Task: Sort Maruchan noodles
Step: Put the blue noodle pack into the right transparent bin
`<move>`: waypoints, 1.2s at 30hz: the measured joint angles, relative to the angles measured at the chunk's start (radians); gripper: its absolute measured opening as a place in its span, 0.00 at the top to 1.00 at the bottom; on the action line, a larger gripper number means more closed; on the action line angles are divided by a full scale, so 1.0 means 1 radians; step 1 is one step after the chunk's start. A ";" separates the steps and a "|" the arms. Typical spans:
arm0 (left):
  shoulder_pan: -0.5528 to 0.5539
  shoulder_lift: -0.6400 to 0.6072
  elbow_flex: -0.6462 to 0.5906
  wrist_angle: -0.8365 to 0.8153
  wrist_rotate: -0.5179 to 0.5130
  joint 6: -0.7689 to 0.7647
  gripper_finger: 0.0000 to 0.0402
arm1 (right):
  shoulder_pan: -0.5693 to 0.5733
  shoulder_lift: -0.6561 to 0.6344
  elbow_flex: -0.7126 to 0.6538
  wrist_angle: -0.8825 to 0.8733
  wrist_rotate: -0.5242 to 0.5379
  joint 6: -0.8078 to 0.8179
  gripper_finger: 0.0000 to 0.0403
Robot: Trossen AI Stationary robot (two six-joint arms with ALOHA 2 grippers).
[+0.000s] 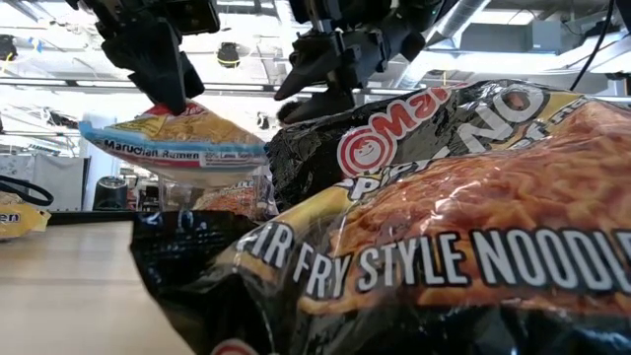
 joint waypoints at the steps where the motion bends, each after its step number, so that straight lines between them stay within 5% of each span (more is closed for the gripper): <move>1: 0.004 0.000 0.000 0.003 0.000 0.000 1.00 | -0.006 0.000 0.000 0.002 0.000 -0.002 0.62; 14: 0.021 0.000 0.000 0.111 -0.008 0.014 1.00 | -0.026 0.000 0.000 0.005 -0.051 0.118 0.40; 36: 0.027 0.000 0.005 0.154 -0.024 0.013 1.00 | 0.031 0.000 0.002 -0.021 -0.027 0.187 0.39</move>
